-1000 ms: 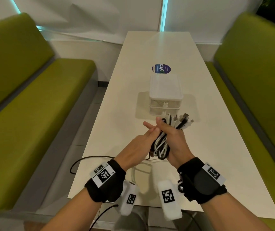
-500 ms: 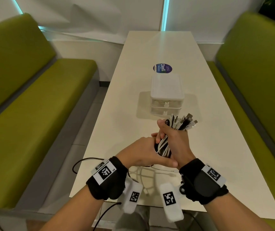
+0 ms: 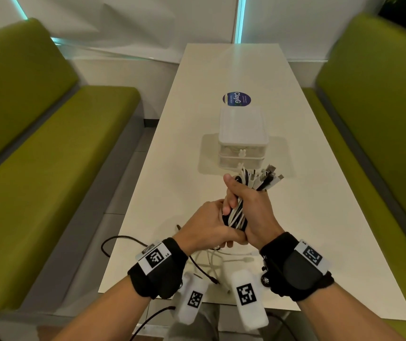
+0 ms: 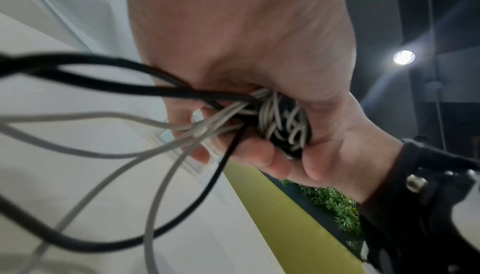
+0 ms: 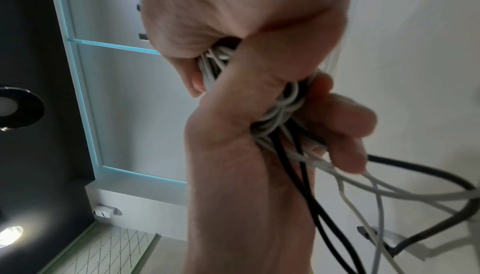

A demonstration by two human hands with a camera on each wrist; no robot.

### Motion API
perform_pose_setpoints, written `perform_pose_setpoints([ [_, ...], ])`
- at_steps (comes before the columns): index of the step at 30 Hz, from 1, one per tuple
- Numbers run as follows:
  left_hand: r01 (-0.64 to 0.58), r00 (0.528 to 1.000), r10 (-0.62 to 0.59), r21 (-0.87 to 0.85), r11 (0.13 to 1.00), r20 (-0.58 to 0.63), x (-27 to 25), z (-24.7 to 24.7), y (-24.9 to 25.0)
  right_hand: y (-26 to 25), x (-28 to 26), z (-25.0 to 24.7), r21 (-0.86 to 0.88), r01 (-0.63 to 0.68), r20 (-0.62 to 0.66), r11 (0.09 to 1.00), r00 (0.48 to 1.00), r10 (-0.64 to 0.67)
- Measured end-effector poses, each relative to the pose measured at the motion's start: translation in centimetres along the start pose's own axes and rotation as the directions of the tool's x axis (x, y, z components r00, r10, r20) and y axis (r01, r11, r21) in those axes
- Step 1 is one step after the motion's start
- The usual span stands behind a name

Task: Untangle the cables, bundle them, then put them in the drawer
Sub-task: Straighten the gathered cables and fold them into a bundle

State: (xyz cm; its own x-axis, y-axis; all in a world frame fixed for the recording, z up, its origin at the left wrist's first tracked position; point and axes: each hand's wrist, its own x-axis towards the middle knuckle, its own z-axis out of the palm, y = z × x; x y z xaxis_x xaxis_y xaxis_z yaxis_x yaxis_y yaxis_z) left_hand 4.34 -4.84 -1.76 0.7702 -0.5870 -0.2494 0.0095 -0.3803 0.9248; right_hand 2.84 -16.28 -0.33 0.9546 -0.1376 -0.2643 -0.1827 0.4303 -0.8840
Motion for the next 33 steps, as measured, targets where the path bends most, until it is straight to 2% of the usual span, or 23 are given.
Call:
perform_pose_setpoints([
  [3,0.006,1.000,-0.006,-0.016,1.000,0.024,0.0,-0.3,-0.1,0.1,-0.2,-0.1,0.066,-0.030,0.058,0.997,0.998,0.026],
  [5,0.011,0.999,-0.012,0.014,1.000,0.051,0.0,-0.7,-0.2,0.2,-0.3,-0.1,0.138,-0.008,0.122,0.990,0.992,-0.009],
  [8,0.015,0.997,-0.019,0.046,0.999,0.078,0.2,-0.9,-0.3,0.4,-0.3,-0.2,0.094,0.044,0.167,0.995,0.984,-0.059],
  [14,-0.025,0.993,0.023,0.014,1.000,0.113,0.0,-0.6,-0.7,0.3,0.0,0.2,0.103,0.060,0.055,0.993,0.996,-0.066],
  [18,-0.102,0.982,0.063,0.219,0.970,0.176,0.2,-1.6,-1.5,0.1,0.2,0.2,0.170,0.025,0.062,0.985,0.997,-0.036],
  [20,-0.125,0.986,0.085,0.295,0.947,0.144,0.4,-1.8,-1.7,0.0,0.3,0.4,0.183,0.025,0.064,0.983,0.997,-0.037],
  [23,-0.089,0.994,0.069,0.255,0.963,0.089,0.4,-2.3,-1.9,-0.4,0.4,0.2,0.214,0.036,0.077,0.976,0.996,-0.054],
  [25,-0.060,0.997,0.048,0.232,0.971,0.059,0.4,-2.9,-2.3,-0.8,0.4,0.0,0.183,0.044,0.093,0.982,0.994,-0.062],
  [29,-0.048,0.997,0.020,0.394,0.918,0.075,0.2,-4.1,-2.8,-1.5,1.0,-0.9,0.084,0.104,0.126,0.991,0.986,-0.114],
  [33,-0.006,0.995,-0.048,0.508,0.862,0.093,0.2,-5.5,-3.1,-1.2,1.4,-1.8,-0.184,0.229,0.182,0.956,0.964,-0.196],
])
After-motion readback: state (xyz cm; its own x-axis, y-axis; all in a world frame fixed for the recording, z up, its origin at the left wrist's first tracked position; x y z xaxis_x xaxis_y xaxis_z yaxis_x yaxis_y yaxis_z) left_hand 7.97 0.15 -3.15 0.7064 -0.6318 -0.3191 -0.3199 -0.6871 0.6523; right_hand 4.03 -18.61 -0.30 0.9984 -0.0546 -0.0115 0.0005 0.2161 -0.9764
